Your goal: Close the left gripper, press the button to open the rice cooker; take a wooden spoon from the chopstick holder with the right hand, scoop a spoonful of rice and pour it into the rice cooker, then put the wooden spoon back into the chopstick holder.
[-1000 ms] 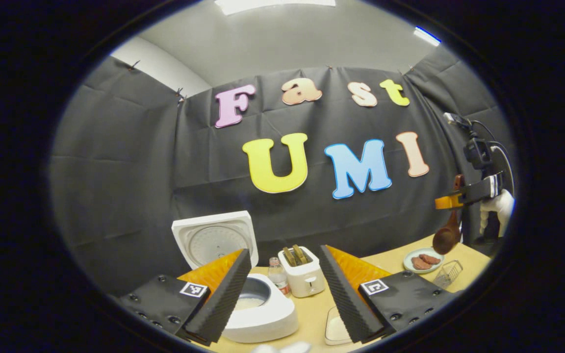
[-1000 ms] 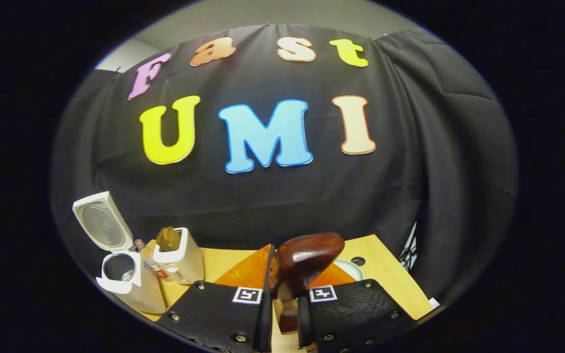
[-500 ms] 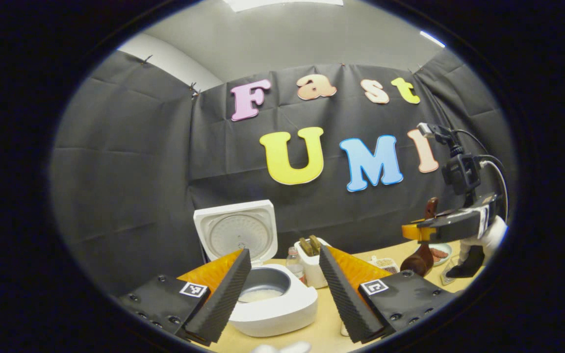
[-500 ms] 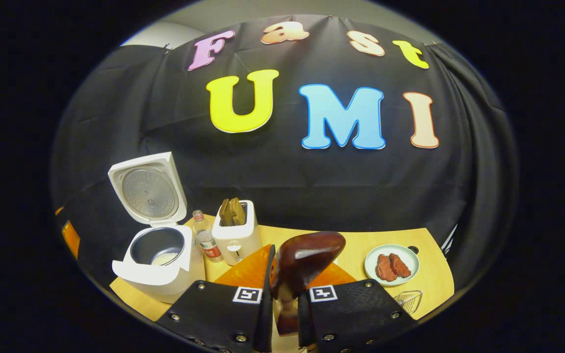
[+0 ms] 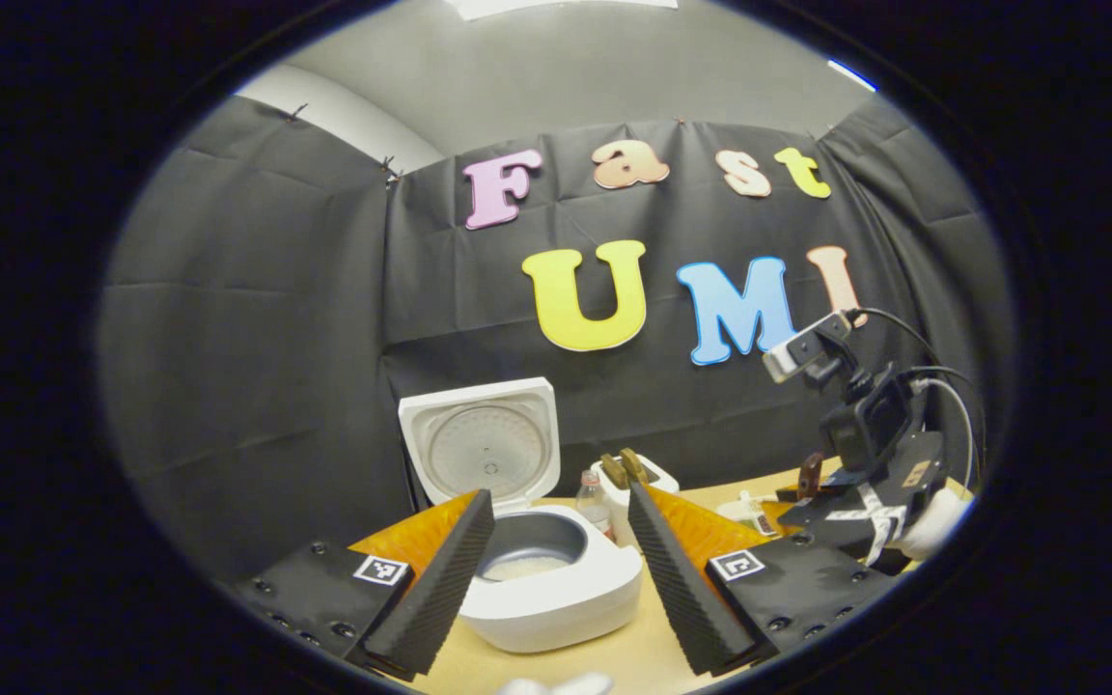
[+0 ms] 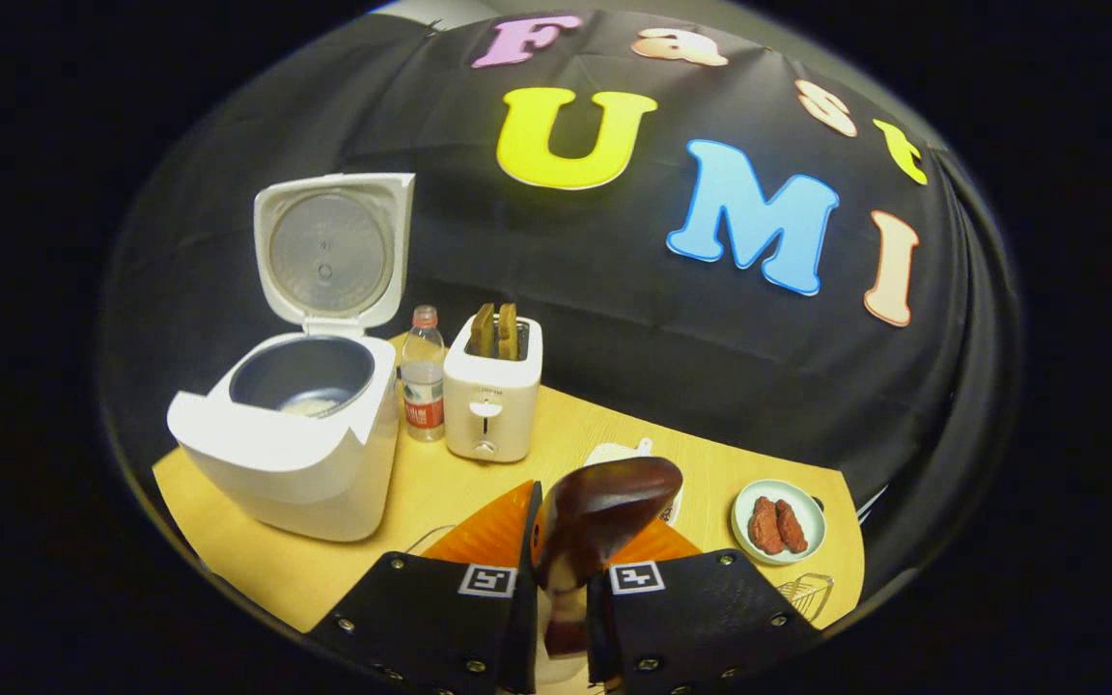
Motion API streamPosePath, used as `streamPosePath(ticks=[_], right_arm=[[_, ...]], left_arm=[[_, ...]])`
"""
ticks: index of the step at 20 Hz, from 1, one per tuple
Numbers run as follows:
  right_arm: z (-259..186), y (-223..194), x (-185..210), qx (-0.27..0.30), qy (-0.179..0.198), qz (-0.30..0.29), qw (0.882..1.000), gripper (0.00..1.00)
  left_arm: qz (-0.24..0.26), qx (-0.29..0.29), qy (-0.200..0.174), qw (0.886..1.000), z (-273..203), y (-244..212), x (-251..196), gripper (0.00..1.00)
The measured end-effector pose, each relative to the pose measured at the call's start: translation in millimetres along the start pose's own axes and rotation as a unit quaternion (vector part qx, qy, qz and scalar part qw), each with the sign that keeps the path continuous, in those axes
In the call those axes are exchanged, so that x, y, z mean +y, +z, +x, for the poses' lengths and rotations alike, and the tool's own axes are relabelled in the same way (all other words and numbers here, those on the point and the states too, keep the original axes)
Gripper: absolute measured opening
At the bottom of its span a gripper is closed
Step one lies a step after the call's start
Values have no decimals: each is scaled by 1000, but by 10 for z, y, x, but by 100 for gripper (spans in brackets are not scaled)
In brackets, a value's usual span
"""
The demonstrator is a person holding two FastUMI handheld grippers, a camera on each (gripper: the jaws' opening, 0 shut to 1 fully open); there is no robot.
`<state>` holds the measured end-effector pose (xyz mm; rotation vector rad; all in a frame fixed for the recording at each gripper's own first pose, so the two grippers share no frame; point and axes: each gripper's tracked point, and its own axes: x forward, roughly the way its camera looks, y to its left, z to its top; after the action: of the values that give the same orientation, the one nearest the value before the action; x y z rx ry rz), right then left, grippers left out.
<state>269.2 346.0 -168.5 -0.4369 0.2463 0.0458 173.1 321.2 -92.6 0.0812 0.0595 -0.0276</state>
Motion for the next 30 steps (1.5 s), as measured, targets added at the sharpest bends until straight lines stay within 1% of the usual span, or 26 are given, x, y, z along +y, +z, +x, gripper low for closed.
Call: streamPosePath(ticks=[3,7,8,9,11,12,13,14,15,17,18,20,21,24,26,28,30], right_arm=[[72,-234,35,19,-12,-54,998,21],[184,-441,72,35,-25,-94,995,21],[209,-483,67,40,-29,-100,994,21],[263,-537,75,45,-32,-104,993,21],[311,-672,119,64,-31,-110,991,21],[329,-734,142,75,-31,-110,991,21],[351,-763,147,75,-34,-110,991,21],[365,-772,147,77,-36,-109,990,21],[360,-773,164,81,-33,-99,991,21],[354,-807,248,91,-20,-58,994,21],[370,-809,263,95,-19,-47,994,21],[369,-849,360,108,-6,-16,994,21],[355,-862,413,114,3,4,993,21],[353,-841,549,116,19,57,991,21],[348,-810,621,116,32,102,988,21],[344,-783,691,119,46,146,981,21],[336,-739,728,119,61,185,974,21]], left_arm=[[3,1,1,1000,-11,-32,8,96],[13,0,4,1000,0,-38,5,96],[13,0,4,1000,2,-43,2,97],[13,2,4,1000,-18,-56,-4,95],[14,3,5,1000,-20,-61,-6,95],[15,3,4,1000,-13,-66,-11,99],[16,5,6,1000,-21,-68,0,99],[17,5,5,1000,-15,-69,4,96],[18,8,6,1000,-23,-82,9,96],[15,13,6,1000,-27,-95,0,95],[14,14,7,1000,-37,-90,6,97],[14,15,9,1000,-46,-87,22,97],[15,15,9,1000,-52,-92,32,95],[17,15,9,1000,-47,-91,48,98],[16,18,10,1000,-50,-98,75,95],[16,22,11,1000,-42,-108,110,95],[18,22,11,1000,-39,-82,121,97]])
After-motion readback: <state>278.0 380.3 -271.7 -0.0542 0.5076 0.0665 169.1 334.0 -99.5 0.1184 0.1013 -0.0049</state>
